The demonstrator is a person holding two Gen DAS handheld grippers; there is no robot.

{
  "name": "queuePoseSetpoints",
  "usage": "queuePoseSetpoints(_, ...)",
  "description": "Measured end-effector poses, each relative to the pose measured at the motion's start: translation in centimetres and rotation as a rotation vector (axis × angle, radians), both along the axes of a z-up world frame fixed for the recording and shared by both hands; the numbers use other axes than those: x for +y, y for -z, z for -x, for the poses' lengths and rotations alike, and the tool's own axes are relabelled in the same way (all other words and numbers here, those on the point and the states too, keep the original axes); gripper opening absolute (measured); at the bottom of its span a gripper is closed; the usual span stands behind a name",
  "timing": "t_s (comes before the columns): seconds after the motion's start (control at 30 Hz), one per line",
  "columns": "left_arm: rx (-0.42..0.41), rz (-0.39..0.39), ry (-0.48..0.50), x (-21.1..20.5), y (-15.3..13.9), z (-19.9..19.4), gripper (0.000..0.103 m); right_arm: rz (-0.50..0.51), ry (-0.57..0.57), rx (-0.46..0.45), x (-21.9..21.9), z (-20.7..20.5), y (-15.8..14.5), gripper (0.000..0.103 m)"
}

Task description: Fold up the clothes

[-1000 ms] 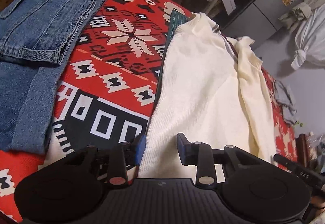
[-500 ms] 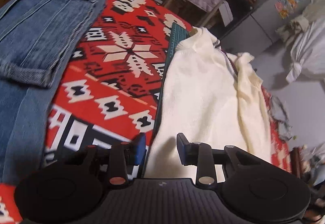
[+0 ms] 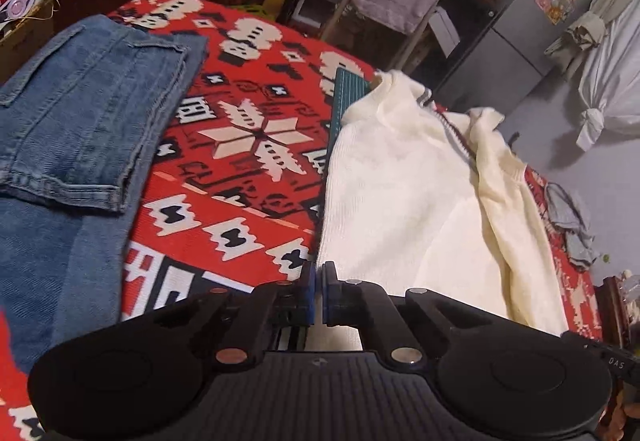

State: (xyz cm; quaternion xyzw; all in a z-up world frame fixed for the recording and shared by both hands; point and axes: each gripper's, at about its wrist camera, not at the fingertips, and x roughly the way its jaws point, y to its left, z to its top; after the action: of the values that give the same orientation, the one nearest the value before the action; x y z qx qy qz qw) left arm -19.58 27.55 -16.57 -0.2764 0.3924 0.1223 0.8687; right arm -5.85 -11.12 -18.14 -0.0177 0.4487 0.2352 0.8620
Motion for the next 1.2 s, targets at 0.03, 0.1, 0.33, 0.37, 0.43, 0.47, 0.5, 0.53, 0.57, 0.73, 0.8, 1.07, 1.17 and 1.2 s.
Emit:
queuePoseSetpoints(0.03, 0.000, -0.002, -0.002, 0.0, -0.2, 0.4, 0.002, -0.001, 0.013, 0.006, -0.5, 0.2, 0.0, 0.003)
queuePoseSetpoints(0.1, 0.010, -0.006, -0.011, 0.2, -0.2, 1.1, 0.001, -0.002, 0.030, 0.018, -1.5, 0.7, 0.1, 0.003)
queuePoseSetpoints(0.33, 0.020, 0.145, -0.059, 1.7, 1.3, 4.4, 0.000, -0.016, 0.092, 0.063, -5.0, 2.6, 1.0, 0.003)
queuePoseSetpoints(0.37, 0.009, 0.161, -0.057, 1.8, 1.3, 4.6, 0.000, -0.018, 0.101, 0.067, -5.3, 2.7, 1.1, 0.003)
queuePoseSetpoints(0.43, 0.002, 0.151, -0.051, 1.6, 1.2, 4.4, 0.000, -0.026, 0.119, 0.076, -5.9, 2.7, 1.3, 0.003)
queuePoseSetpoints(0.47, -0.006, 0.157, -0.046, 1.6, 1.1, 4.1, 0.001, -0.028, 0.121, 0.077, -5.9, 2.7, 1.4, 0.003)
queuePoseSetpoints(0.5, -0.013, 0.157, -0.043, 1.5, 1.0, 3.8, 0.004, -0.029, 0.123, 0.078, -6.0, 2.7, 1.4, 0.003)
queuePoseSetpoints(0.53, -0.019, 0.146, -0.039, 1.4, 0.9, 3.3, 0.007, -0.021, 0.118, 0.075, -5.9, 2.7, 1.4, 0.003)
queuePoseSetpoints(0.57, -0.023, 0.127, -0.033, 1.3, 0.9, 2.8, 0.008, -0.014, 0.113, 0.071, -5.7, 2.7, 1.4, 0.003)
queuePoseSetpoints(0.73, -0.007, 0.053, 0.016, 0.9, 1.5, -0.3, 0.024, -0.015, 0.117, 0.069, -5.6, 2.7, 1.3, 0.004)
queuePoseSetpoints(0.8, 0.008, 0.023, 0.051, 0.3, 1.7, -1.3, 0.025, -0.024, 0.127, 0.072, -5.8, 2.8, 1.3, 0.004)
queuePoseSetpoints(1.07, 0.060, -0.084, 0.097, -1.4, 1.7, -2.0, 0.022, 0.006, 0.112, 0.055, -5.1, 3.1, 1.2, 0.005)
queuePoseSetpoints(1.17, 0.078, -0.071, 0.109, -1.6, 1.8, -2.0, 0.011, 0.000, 0.105, 0.057, -4.9, 3.0, 1.2, 0.007)
queuePoseSetpoints(1.2, 0.079, -0.068, 0.103, -1.6, 1.9, -1.9, 0.009, -0.002, 0.107, 0.058, -4.9, 2.9, 1.2, 0.008)
